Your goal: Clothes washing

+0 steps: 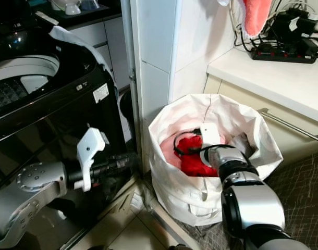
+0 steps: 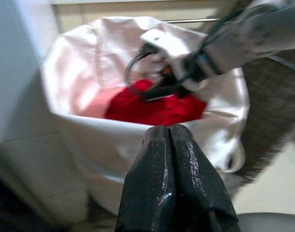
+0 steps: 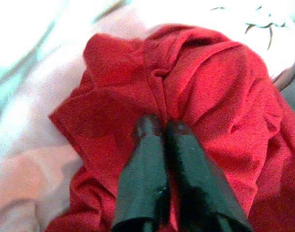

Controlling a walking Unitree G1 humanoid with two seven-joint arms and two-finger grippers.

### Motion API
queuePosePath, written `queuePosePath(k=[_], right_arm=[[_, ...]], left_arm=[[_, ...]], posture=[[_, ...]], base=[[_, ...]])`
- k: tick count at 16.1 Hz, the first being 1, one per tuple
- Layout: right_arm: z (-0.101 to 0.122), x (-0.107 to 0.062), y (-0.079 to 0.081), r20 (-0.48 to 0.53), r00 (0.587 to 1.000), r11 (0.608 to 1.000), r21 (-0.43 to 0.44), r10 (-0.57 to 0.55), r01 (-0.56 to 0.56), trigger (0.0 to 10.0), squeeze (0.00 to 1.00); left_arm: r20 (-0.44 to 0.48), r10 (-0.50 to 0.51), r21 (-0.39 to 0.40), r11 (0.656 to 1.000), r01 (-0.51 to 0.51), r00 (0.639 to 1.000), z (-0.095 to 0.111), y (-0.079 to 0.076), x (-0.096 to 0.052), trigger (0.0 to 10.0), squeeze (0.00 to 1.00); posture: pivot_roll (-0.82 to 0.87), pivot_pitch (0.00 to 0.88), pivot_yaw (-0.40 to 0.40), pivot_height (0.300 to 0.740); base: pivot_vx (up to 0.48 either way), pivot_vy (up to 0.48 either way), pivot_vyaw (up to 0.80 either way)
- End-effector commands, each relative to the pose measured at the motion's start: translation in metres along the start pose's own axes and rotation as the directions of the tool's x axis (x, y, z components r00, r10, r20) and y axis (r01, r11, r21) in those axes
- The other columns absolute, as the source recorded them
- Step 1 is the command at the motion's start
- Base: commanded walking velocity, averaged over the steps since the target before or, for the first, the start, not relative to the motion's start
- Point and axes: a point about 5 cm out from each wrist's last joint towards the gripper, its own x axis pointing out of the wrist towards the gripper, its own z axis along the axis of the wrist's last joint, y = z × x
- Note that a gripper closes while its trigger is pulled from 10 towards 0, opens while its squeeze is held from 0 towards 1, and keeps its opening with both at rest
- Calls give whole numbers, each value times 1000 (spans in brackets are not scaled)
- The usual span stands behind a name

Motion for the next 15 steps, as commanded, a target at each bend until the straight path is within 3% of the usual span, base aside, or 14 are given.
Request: queuePosePath(k=[1,3,6,7,8,9,10,11,12,13,14,15], right_arm=[[17,-4,-3,74,997,999,42,-5,2,0,0],[31,-11,-13,143,990,995,104,-11,-4,0,0],[56,-28,-21,245,969,991,127,14,-47,0,0],[74,-50,-25,357,933,991,105,35,-77,0,0],[79,-58,-25,392,919,992,94,45,-89,0,0],[99,-88,-24,508,856,983,86,96,-161,0,0],[106,-103,-22,555,822,977,69,131,-202,0,0],[120,-133,-13,624,746,947,28,234,-320,0,0],[131,-170,6,655,645,882,-73,394,-465,0,0],[132,-176,12,653,623,865,-103,432,-492,0,0],[135,-190,29,642,557,809,-177,526,-560,0,0],[141,-201,49,634,474,736,-236,611,-635,0,0]], left_arm=[[-10,43,30,999,-43,999,-1,5,2,10000,0],[12,75,20,997,-76,997,-1,8,5,10000,0],[68,95,12,995,-96,993,7,11,10,10000,0],[105,119,37,992,-123,987,13,15,12,10000,0],[120,129,45,990,-136,984,16,16,13,10000,0],[199,193,46,977,-206,961,29,23,15,10000,0],[236,220,42,971,-237,946,35,25,15,10000,0],[292,243,39,963,-265,925,46,27,18,10000,0],[349,234,45,963,-266,907,61,26,22,10000,0],[362,236,40,963,-268,902,64,26,23,10000,0],[399,255,29,957,-290,881,70,29,26,10000,1000],[431,230,16,965,-262,872,75,28,31,10000,1000]], posture=[[78,0,-19,740],[69,0,-14,740],[51,0,-5,740],[44,0,-2,740],[44,0,-2,740],[40,0,-3,740],[39,0,-3,740],[34,0,-2,740],[21,0,3,740],[8,0,13,740],[-6,0,18,740],[-6,0,17,740]], base=[[0,0,0],[0,0,0],[0,0,0],[0,0,0],[0,0,0],[0,0,0],[0,0,0],[0,0,0],[0,0,0],[0,0,0],[0,0,0],[0,0,0]])
